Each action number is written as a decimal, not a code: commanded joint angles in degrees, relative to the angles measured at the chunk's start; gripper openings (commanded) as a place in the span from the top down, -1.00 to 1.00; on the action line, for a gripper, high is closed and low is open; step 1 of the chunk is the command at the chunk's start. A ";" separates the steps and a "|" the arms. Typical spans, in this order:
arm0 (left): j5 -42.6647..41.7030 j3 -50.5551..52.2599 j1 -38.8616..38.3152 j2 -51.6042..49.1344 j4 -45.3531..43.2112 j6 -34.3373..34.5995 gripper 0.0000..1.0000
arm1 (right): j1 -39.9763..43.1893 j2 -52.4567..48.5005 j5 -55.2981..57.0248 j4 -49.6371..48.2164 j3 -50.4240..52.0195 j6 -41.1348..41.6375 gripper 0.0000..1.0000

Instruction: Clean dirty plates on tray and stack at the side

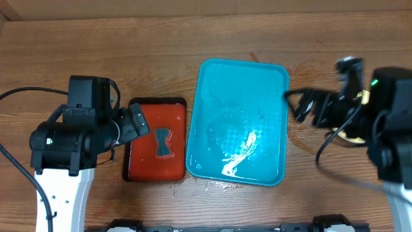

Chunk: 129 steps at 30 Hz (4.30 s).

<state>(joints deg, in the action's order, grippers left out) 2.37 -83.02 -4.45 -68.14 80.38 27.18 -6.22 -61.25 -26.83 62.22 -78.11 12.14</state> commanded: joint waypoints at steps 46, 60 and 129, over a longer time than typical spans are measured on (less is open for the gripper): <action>0.79 -1.09 0.33 -2.62 -0.04 -0.20 -1.00 | 1.42 61.13 17.53 -58.27 77.40 -5.07 -1.00; 0.79 -1.09 0.33 -2.64 -0.04 -0.17 -1.00 | 1.42 61.09 18.21 -58.51 77.66 -4.85 -1.00; -6.47 82.75 3.30 68.00 -76.30 -20.92 -0.99 | 1.42 61.09 18.18 -58.51 77.66 -4.85 -1.00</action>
<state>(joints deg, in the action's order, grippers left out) -3.49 -0.51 -1.72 -0.80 4.12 4.93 -4.91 -0.84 -8.75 4.08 -1.06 7.07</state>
